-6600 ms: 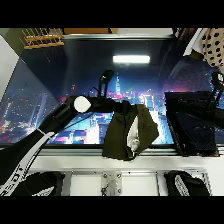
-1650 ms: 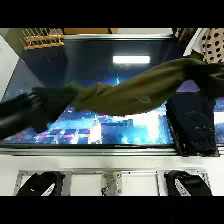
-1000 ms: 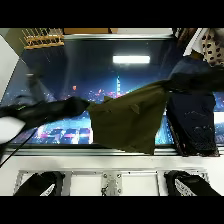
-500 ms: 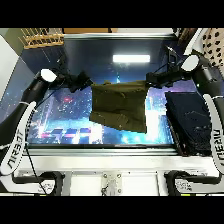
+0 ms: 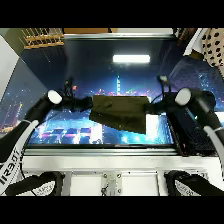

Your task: Fold the clothes and pants, and hang the long-sleeved shirts on hangers.

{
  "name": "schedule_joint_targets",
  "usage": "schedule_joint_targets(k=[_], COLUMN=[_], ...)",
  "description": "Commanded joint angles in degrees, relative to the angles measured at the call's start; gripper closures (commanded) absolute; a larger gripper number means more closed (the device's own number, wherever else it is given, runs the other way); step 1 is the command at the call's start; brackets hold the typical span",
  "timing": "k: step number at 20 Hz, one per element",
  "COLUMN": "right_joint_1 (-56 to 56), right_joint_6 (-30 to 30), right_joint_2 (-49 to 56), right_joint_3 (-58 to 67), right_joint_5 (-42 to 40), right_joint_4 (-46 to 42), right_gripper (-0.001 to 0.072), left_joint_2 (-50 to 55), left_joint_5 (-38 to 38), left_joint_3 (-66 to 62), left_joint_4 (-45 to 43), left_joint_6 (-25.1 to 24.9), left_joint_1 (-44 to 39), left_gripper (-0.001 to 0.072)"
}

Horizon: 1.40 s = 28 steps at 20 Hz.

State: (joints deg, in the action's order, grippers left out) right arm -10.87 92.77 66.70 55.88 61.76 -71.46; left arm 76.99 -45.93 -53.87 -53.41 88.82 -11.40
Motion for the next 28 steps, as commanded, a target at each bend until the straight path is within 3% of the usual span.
schedule_joint_targets(k=[1,5,10,13,14,15,16,17,19,22,23,25,28], right_joint_1=[-4.83,-10.38,-11.10,-10.54,-9.73,-8.44,-6.58,-3.69,4.11,16.79,20.02,25.22,26.75], right_joint_6=[2.23,3.23,3.28,2.93,1.68,0.42,0.13,0.00,-0.15,-5.09,-6.71,-11.17,-19.63], right_joint_2=[-2.95,-1.42,1.64,0.50,-1.20,-3.50,-6.25,-9.51,-14.73,-15.32,-14.36,-10.29,-1.33], right_joint_3=[-14.49,-21.62,-22.01,-21.24,-20.26,-19.19,-18.14,-17.38,-17.33,-18.47,-19.67,-22.60,-25.22], right_joint_5=[-8.09,-15.47,-15.98,-15.63,-14.56,-13.16,-11.21,-9.05,-4.74,0.92,0.72,-1.40,-5.25], right_joint_4=[1.27,3.58,3.80,8.31,9.99,11.10,11.28,11.08,11.08,11.41,12.31,17.86,27.28], right_gripper=[0.0687,0.0687,0.0684,0.0650,0.0404,0.0103,0.0035,0.0034,0.0035,0.0034,0.0034,0.0034,0.0036], left_joint_2=[-0.44,5.22,5.92,1.79,-0.48,-3.17,-5.64,-8.24,-12.59,-17.14,-18.12,-19.23,-19.08], left_joint_5=[12.63,13.53,12.09,11.89,11.28,10.27,8.85,6.58,1.77,-1.60,-1.44,0.15,2.34], left_joint_3=[10.27,10.73,10.71,10.67,10.67,10.67,10.67,10.67,10.67,10.69,10.69,10.69,10.69], left_joint_4=[-0.96,-0.57,-0.57,-0.57,-0.63,-0.66,-0.63,-0.59,-0.61,-0.63,-0.61,-0.63,-0.63], left_joint_6=[-0.50,-0.52,-0.52,-0.52,-0.59,-0.59,-0.55,-0.52,-0.52,-0.52,-0.52,-0.55,-0.55], left_joint_1=[-2.36,-2.43,-2.43,-2.01,-1.60,-0.90,-0.09,0.81,1.88,1.53,0.92,-1.18,-5.44], left_gripper=[0.0689,0.0689,0.0689,0.0689,0.0625,0.0302,0.0105,0.0092,0.0093,0.0121,0.0281,0.0685,0.0689])
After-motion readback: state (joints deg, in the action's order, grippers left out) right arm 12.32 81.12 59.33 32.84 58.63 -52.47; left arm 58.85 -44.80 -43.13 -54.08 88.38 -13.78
